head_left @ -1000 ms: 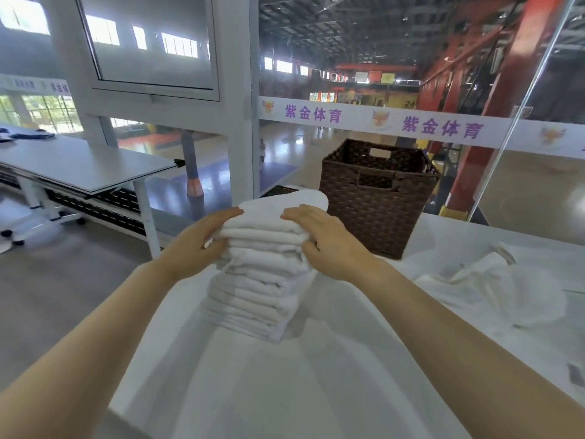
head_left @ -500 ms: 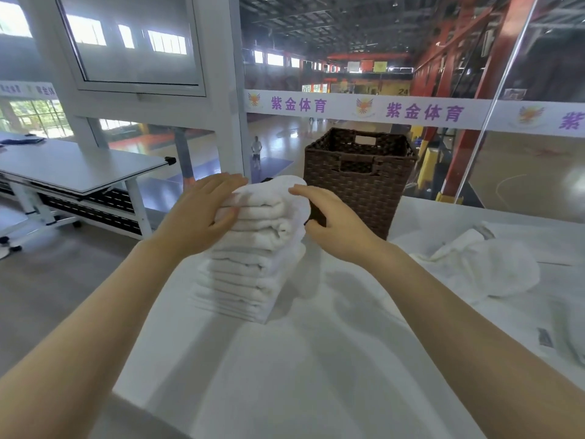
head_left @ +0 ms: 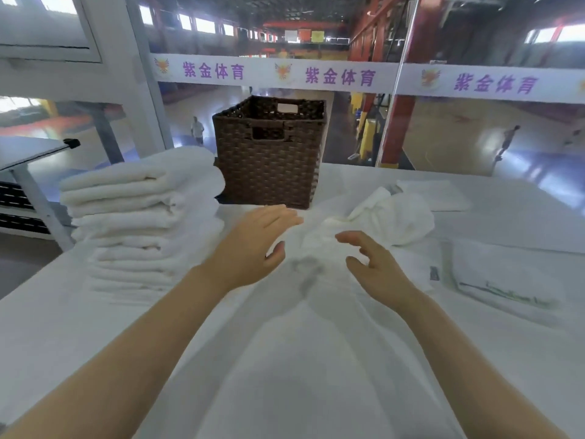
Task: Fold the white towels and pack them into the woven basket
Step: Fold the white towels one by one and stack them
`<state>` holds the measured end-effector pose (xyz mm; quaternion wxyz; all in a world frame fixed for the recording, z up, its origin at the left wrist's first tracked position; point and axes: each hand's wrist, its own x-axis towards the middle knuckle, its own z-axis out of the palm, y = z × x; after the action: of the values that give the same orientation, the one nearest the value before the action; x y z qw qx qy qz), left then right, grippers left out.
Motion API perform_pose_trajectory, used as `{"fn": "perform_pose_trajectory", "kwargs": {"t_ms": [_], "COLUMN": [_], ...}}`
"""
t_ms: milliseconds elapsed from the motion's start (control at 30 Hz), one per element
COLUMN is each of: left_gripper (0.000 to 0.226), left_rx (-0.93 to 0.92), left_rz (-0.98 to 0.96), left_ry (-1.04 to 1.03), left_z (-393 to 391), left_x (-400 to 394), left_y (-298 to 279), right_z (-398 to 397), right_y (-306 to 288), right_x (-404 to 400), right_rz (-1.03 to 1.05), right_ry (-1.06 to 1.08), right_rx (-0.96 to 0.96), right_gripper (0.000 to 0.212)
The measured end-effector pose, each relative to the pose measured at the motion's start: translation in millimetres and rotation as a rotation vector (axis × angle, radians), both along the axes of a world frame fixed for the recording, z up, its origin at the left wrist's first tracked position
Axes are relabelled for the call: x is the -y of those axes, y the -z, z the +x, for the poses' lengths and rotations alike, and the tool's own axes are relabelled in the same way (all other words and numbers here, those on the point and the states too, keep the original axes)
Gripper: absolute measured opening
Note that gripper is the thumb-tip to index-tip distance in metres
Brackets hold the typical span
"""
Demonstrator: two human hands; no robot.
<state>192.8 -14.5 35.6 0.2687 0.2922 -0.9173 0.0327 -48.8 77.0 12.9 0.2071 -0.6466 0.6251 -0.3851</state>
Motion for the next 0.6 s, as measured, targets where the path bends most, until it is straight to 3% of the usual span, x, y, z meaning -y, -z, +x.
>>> {"fn": "perform_pose_trajectory", "kwargs": {"t_ms": [200, 367, 500, 600], "left_gripper": [0.046, 0.05, 0.053, 0.046], "left_rx": [-0.054, -0.134, -0.119, -0.102], "left_rz": [0.286, 0.508, 0.533, 0.493], "left_ry": [0.008, -0.046, -0.074, -0.102], "left_z": [-69.9, -107.5, -114.4, -112.9], "left_x": [-16.0, -25.5, -21.2, -15.8], "left_y": [61.3, 95.8, 109.6, 114.2], "right_z": [-58.2, -79.1, -84.7, -89.7], "right_y": [52.8, 88.9, 96.6, 101.4], "right_x": [-42.0, -51.9, -44.9, -39.1], "right_rz": [0.062, -0.054, 0.025, 0.08], "right_ry": [0.272, 0.449, 0.432, 0.469], "right_rx": [0.012, -0.076, -0.131, -0.229], "right_gripper": [0.043, 0.044, 0.056, 0.053]}}
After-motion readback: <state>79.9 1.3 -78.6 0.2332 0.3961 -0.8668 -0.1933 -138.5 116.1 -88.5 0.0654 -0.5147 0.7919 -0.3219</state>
